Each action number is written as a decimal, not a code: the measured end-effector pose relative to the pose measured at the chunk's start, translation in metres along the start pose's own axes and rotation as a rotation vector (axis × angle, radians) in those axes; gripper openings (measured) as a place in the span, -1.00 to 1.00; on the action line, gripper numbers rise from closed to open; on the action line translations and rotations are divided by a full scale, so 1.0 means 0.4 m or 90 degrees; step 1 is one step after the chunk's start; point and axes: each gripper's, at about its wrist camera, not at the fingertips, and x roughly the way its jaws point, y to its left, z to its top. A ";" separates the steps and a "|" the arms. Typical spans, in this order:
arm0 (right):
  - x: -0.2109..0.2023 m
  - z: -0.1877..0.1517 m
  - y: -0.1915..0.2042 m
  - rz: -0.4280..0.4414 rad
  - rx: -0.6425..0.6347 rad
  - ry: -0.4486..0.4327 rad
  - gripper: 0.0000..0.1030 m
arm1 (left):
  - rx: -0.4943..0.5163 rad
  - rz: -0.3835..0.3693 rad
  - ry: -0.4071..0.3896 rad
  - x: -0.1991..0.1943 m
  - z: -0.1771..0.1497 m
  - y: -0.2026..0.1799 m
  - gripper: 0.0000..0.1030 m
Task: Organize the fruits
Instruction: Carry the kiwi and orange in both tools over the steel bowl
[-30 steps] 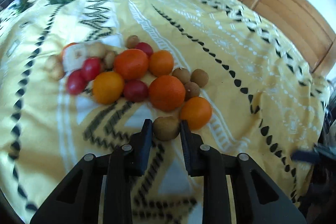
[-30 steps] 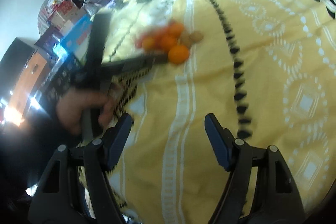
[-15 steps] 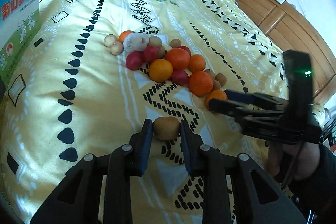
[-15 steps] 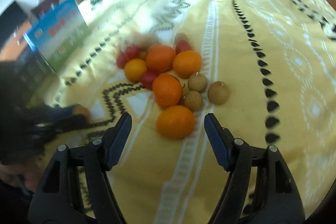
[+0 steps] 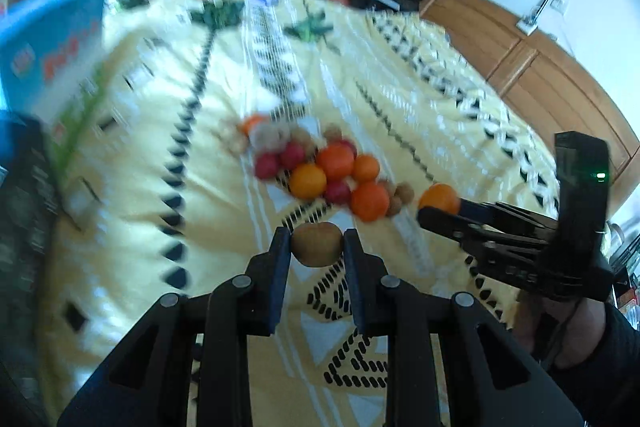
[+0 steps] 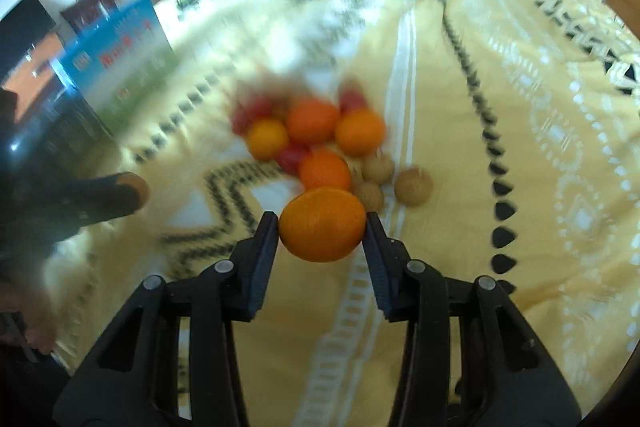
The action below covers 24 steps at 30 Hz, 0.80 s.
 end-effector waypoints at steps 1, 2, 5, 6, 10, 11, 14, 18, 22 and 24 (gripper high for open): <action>-0.027 0.013 0.021 0.005 -0.004 -0.016 -0.16 | 0.004 0.009 -0.017 -0.033 0.010 0.001 -0.48; -0.056 0.030 0.046 0.013 -0.011 -0.034 -0.16 | 0.008 0.025 -0.036 -0.071 0.020 0.002 -0.48; -0.119 0.083 0.135 0.048 -0.036 -0.075 -0.16 | 0.005 0.074 -0.092 -0.195 0.045 0.023 -0.48; -0.138 0.101 0.172 0.063 -0.046 -0.089 -0.16 | 0.006 0.096 -0.110 -0.237 0.051 0.033 -0.48; -0.184 0.155 0.322 0.120 -0.088 -0.129 -0.16 | -0.014 0.187 -0.167 -0.406 0.053 0.105 -0.48; -0.190 0.162 0.355 0.131 -0.099 -0.134 -0.16 | -0.024 0.205 -0.176 -0.442 0.049 0.126 -0.48; -0.200 0.183 0.471 0.171 -0.132 -0.141 -0.16 | -0.055 0.278 -0.212 -0.561 0.027 0.200 -0.48; -0.206 0.200 0.632 0.224 -0.177 -0.140 -0.16 | -0.085 0.353 -0.246 -0.687 -0.014 0.281 -0.48; -0.201 0.199 0.777 0.269 -0.222 -0.130 -0.16 | -0.119 0.387 -0.258 -0.774 -0.064 0.359 -0.48; -0.199 0.193 0.833 0.286 -0.238 -0.122 -0.16 | -0.139 0.398 -0.259 -0.807 -0.090 0.393 -0.48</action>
